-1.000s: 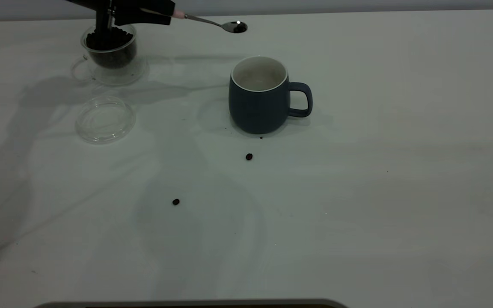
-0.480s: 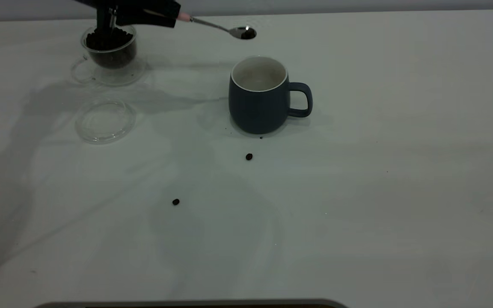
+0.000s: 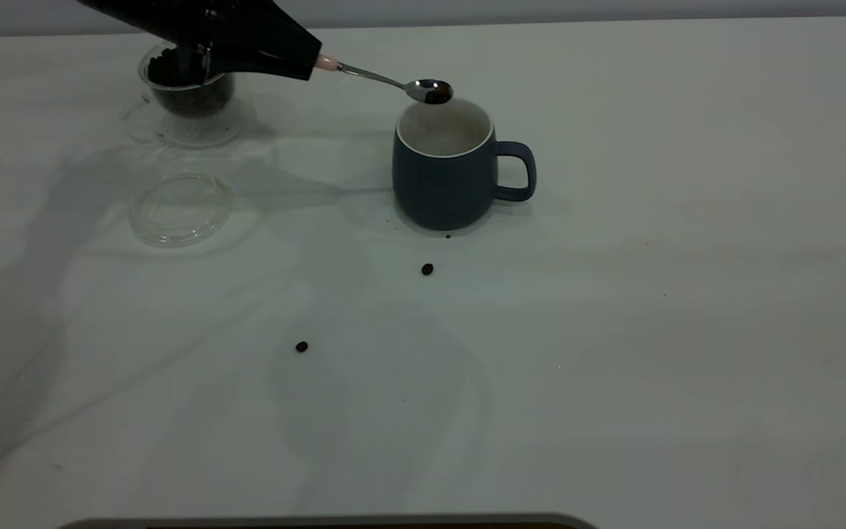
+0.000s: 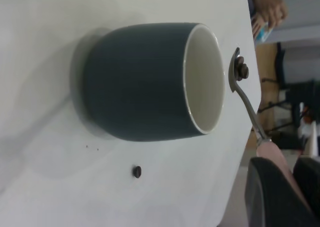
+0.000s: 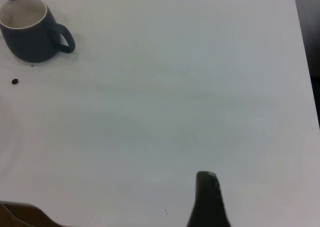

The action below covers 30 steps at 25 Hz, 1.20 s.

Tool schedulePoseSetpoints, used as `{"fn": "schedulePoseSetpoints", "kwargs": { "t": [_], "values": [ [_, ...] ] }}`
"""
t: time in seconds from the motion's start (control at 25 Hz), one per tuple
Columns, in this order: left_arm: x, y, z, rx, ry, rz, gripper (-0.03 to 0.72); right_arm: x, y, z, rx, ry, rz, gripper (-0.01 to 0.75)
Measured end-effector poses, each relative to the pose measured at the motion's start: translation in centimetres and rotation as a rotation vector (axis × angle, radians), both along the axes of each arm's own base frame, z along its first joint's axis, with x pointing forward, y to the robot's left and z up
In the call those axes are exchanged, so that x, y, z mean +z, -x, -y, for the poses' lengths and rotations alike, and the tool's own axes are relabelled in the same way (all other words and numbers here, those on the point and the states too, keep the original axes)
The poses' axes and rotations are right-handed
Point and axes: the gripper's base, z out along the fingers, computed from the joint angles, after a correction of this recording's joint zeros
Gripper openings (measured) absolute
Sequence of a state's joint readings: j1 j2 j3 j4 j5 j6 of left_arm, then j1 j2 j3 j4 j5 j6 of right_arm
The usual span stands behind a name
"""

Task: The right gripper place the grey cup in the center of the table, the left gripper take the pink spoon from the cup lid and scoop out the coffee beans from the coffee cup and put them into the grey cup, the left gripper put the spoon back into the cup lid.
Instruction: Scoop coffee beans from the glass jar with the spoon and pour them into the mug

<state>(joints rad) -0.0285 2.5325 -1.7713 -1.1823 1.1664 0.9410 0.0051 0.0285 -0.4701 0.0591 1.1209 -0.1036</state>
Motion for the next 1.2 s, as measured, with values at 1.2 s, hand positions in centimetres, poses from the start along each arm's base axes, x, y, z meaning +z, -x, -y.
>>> {"fn": "schedulePoseSetpoints", "kwargs": {
  "t": [1.2],
  "values": [
    [0.0,0.3,0.9,-0.261,-0.017,0.413,0.117,0.0,0.0,0.0,0.000,0.000,0.000,0.590]
  ]
}}
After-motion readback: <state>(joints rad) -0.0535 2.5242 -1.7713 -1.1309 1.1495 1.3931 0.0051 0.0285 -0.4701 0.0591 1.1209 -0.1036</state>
